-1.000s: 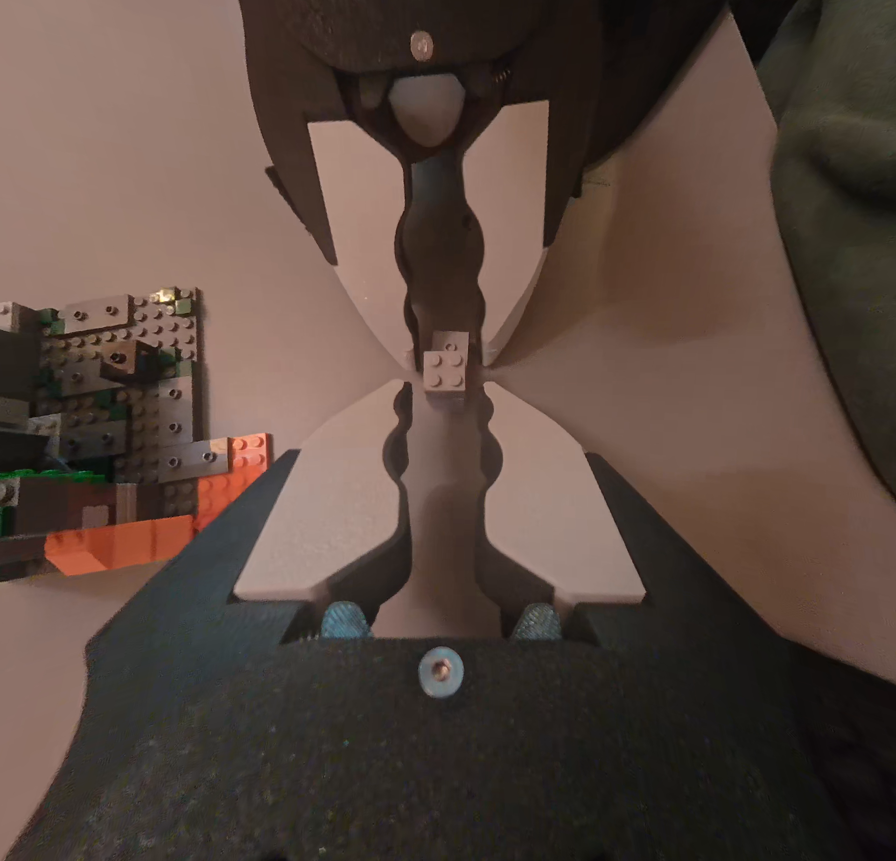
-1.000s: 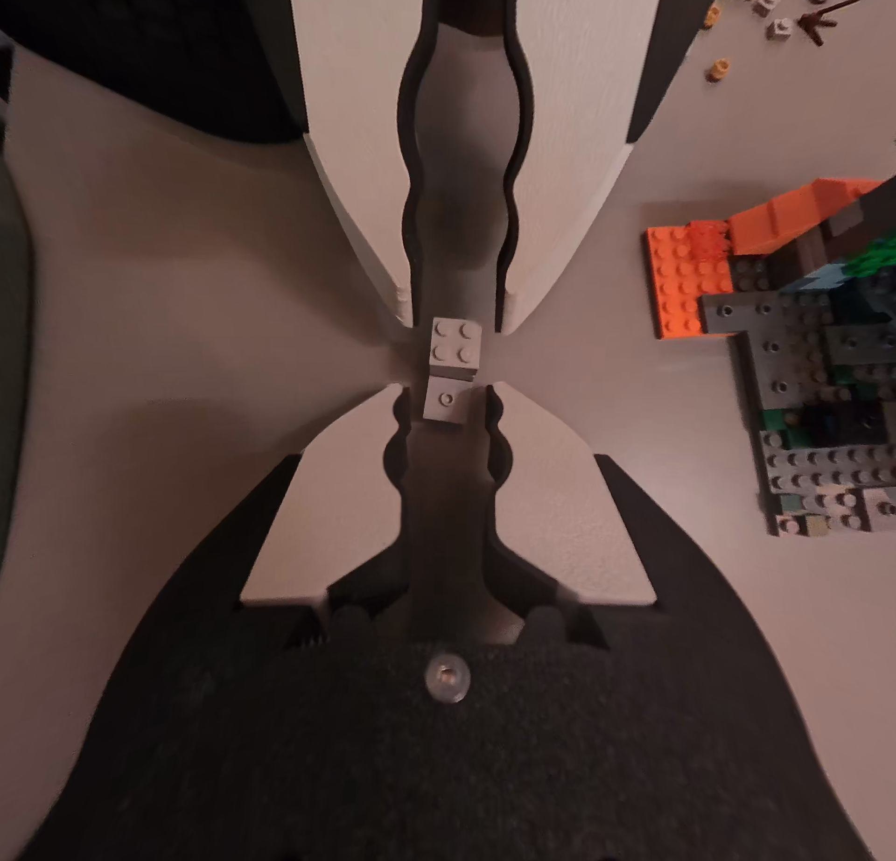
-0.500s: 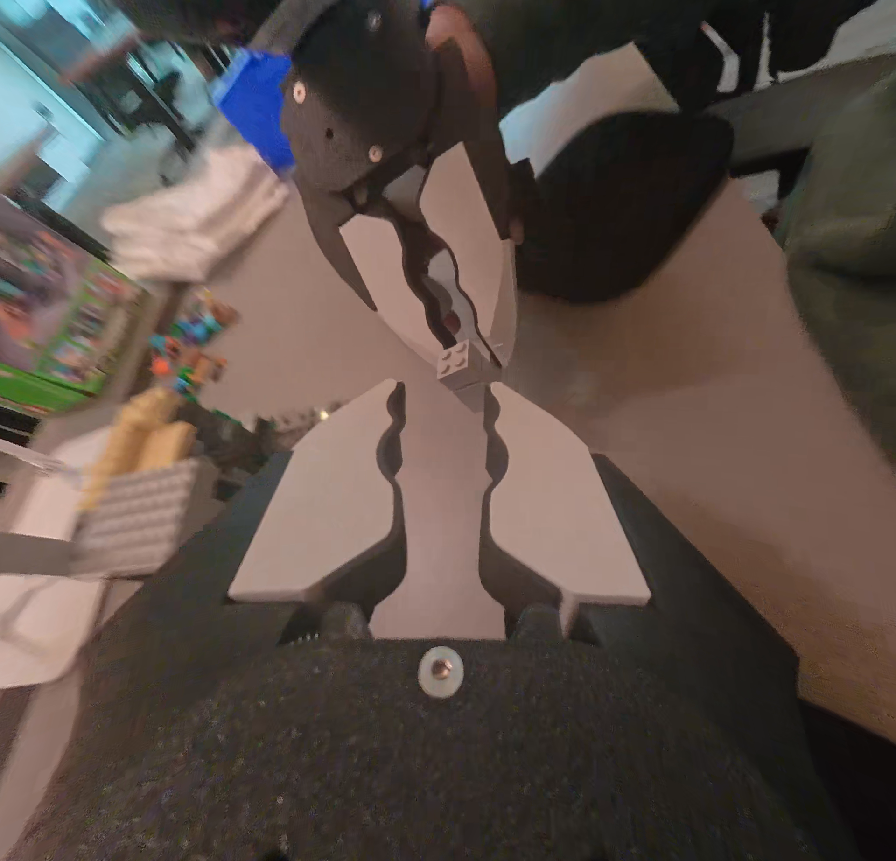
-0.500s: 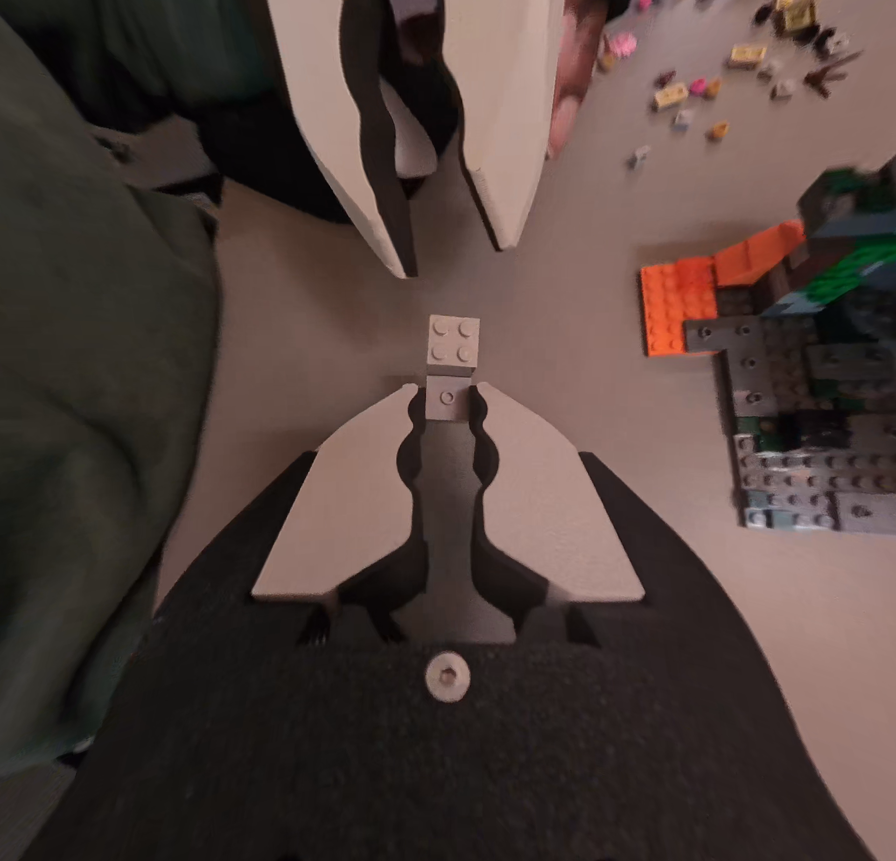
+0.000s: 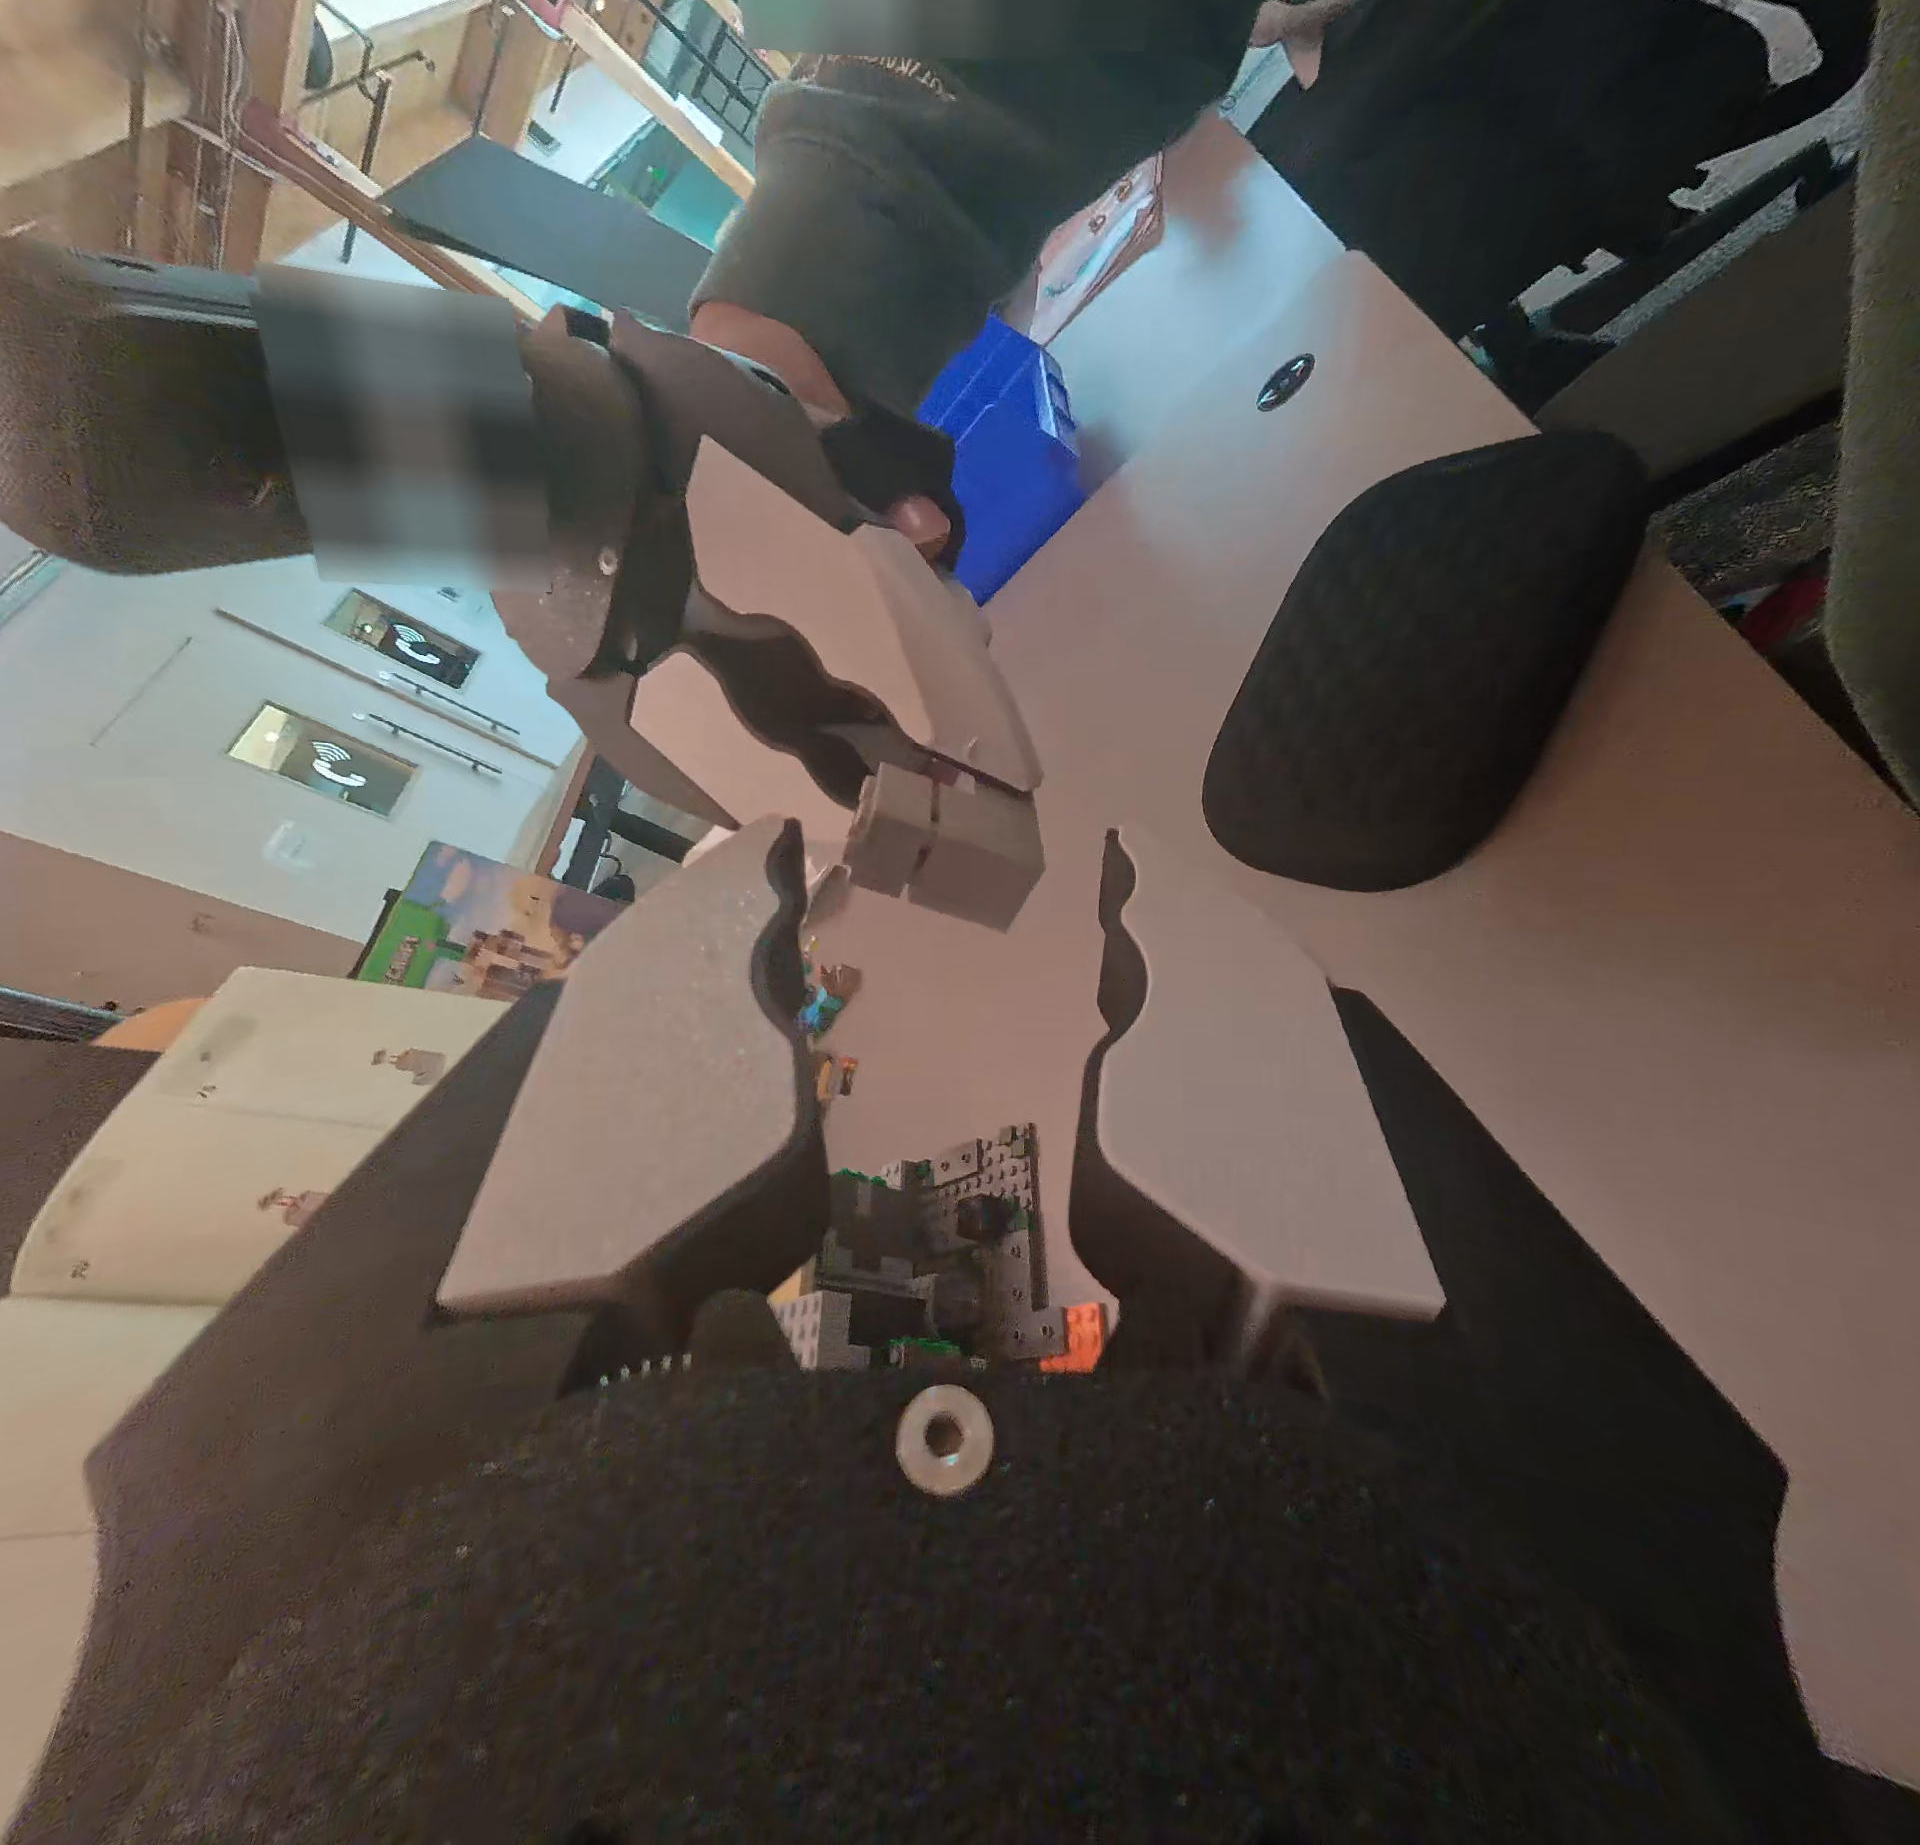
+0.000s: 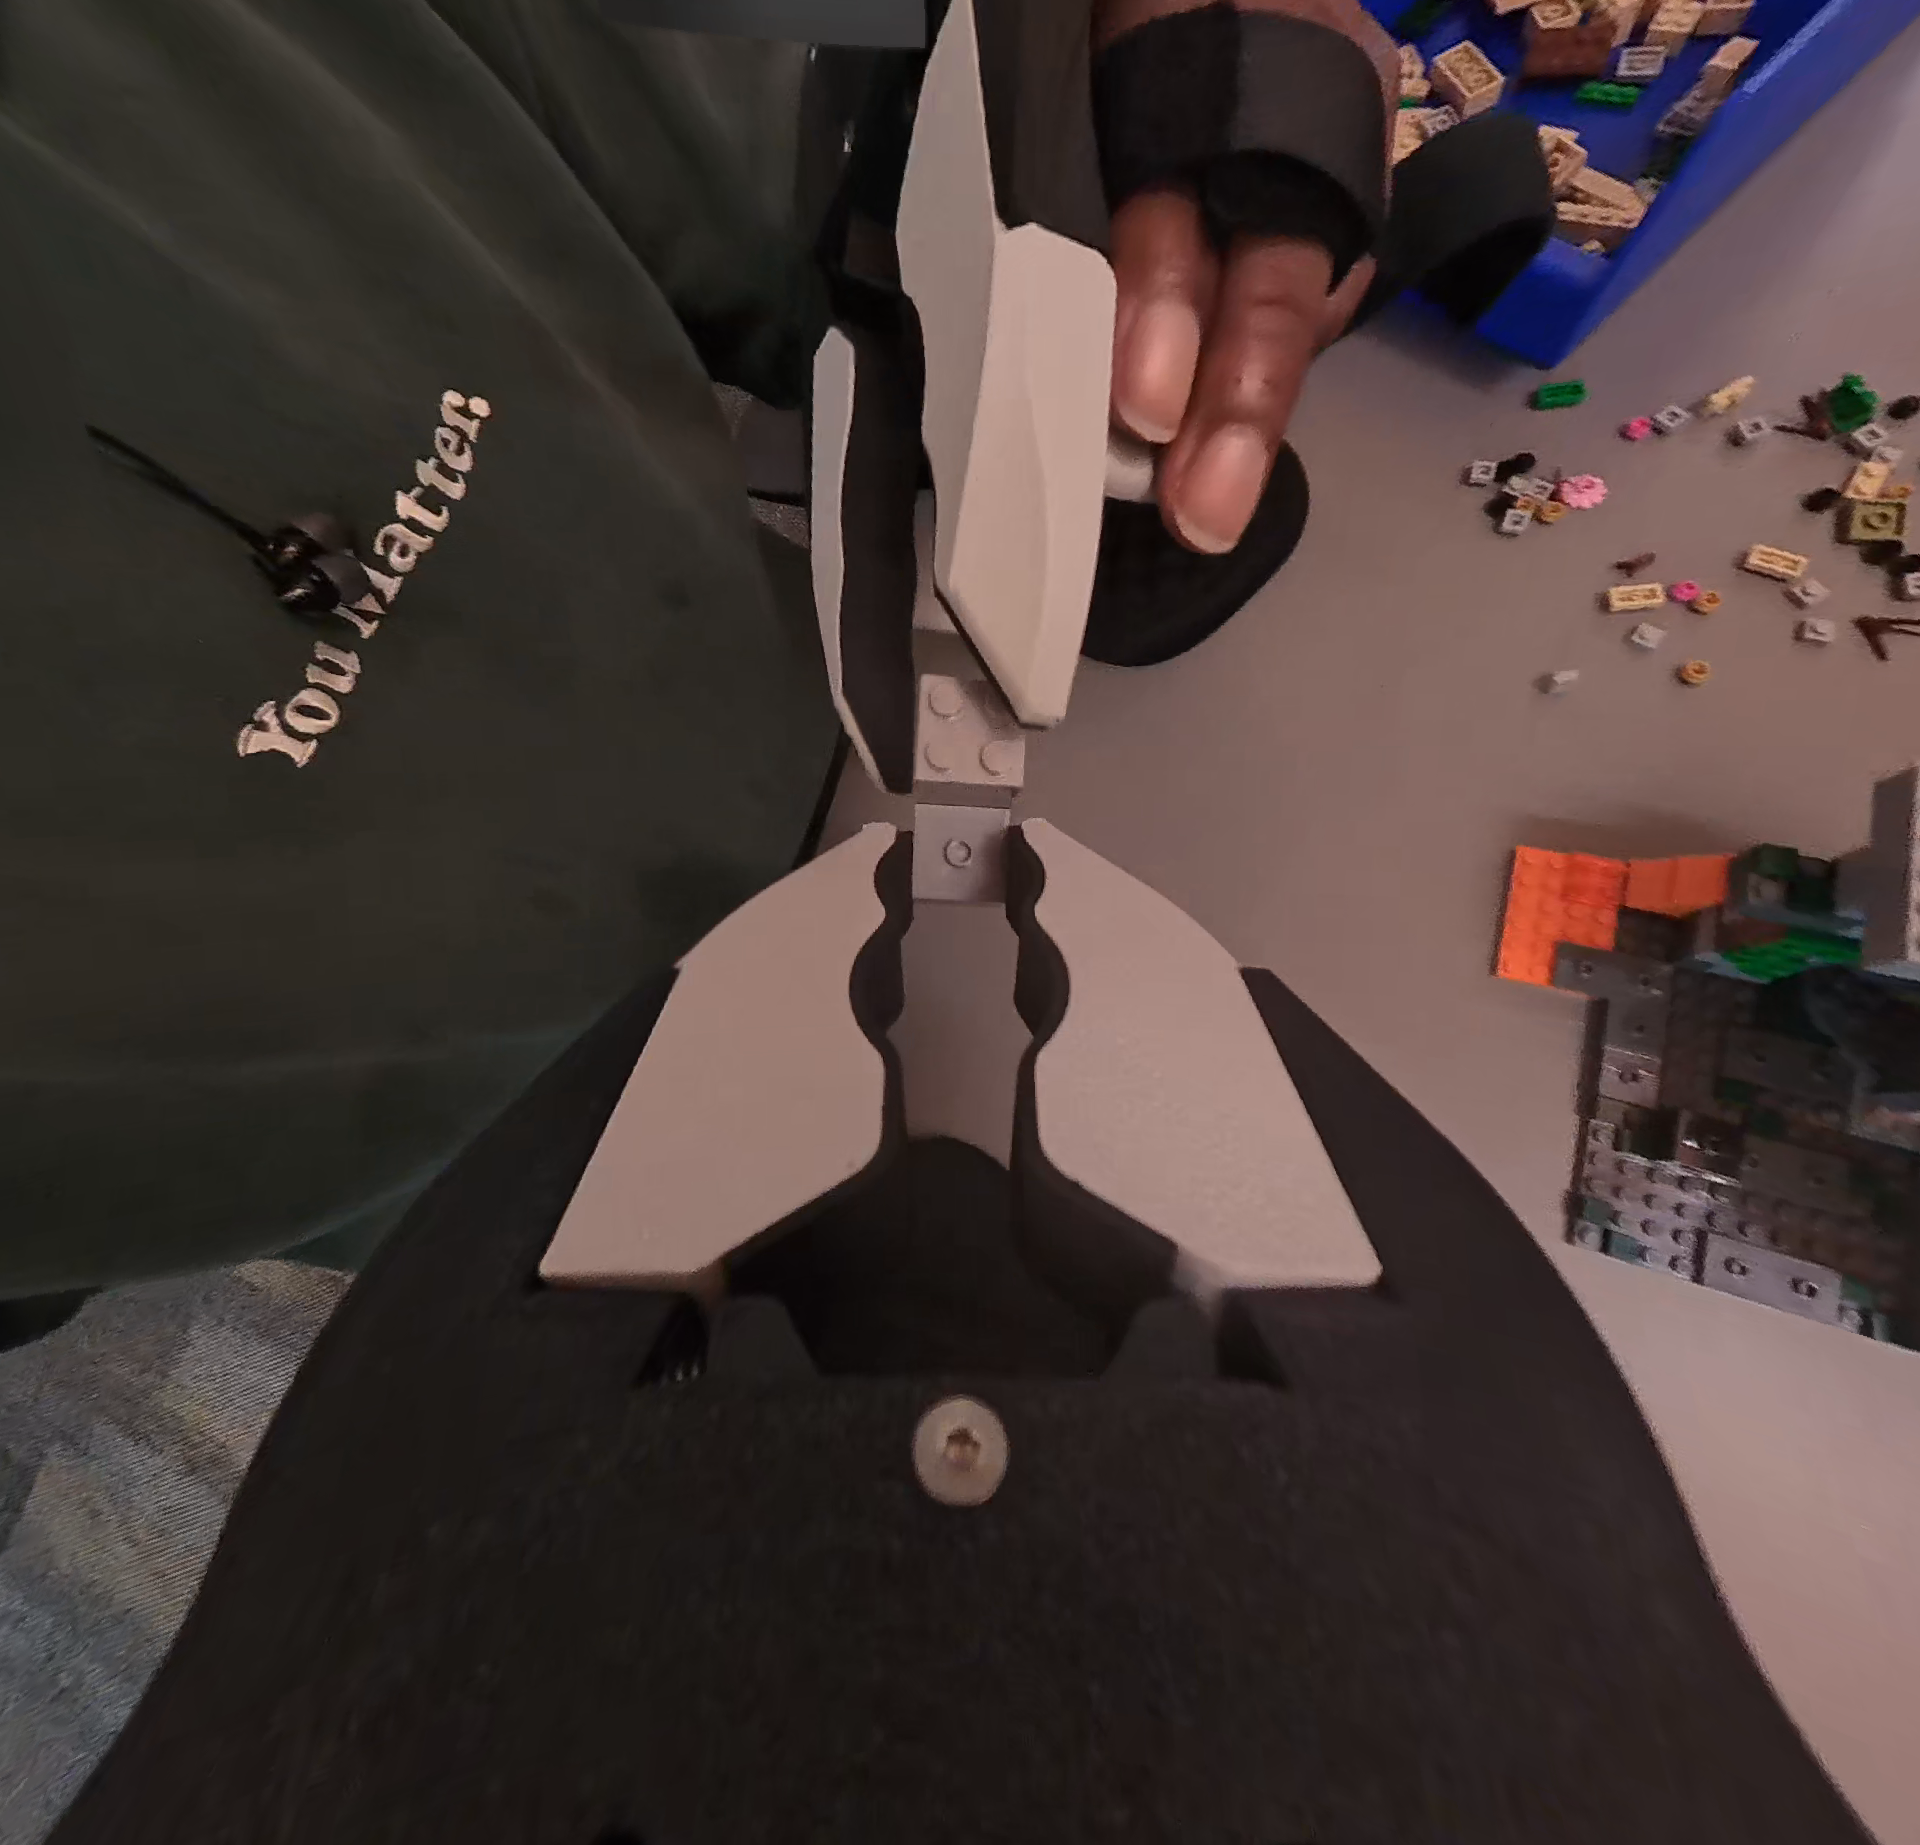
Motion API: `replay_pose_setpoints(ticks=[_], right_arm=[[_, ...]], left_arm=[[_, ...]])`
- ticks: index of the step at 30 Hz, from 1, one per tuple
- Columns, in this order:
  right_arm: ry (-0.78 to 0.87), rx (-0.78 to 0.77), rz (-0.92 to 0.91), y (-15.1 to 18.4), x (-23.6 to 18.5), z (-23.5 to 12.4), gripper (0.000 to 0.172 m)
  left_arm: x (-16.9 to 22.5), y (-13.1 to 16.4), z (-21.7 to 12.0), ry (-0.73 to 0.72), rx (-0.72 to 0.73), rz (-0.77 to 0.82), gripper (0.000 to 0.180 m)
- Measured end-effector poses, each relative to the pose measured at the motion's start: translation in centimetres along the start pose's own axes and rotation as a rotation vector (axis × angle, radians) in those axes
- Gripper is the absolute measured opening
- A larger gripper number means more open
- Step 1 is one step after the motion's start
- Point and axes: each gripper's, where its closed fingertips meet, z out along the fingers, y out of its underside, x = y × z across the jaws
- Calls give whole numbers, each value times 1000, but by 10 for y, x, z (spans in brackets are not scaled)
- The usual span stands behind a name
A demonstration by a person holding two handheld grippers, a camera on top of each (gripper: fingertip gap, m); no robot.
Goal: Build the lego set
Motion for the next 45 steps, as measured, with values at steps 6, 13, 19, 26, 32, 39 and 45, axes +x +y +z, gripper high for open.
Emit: replay_pose_setpoints(ticks=[6,13,19,26,32,39,45], right_arm=[[-66,21,17,-4,-17,8,16],[-139,26,66,4,-23,17,16],[-236,68,167,12,-23,26,16],[-281,93,204,16,-19,34,16],[-347,56,225,20,-24,43,16],[-378,61,254,19,-25,47,16],[-383,137,300,14,-20,42,16]], left_arm=[[11,-10,1,16,10,65,45],[22,-11,2,15,21,100,36],[34,-3,3,64,41,-3,35],[39,6,2,114,36,-80,35],[50,6,0,208,55,-81,35],[52,7,-2,225,69,-133,35],[45,5,-4,115,128,-161,35]])
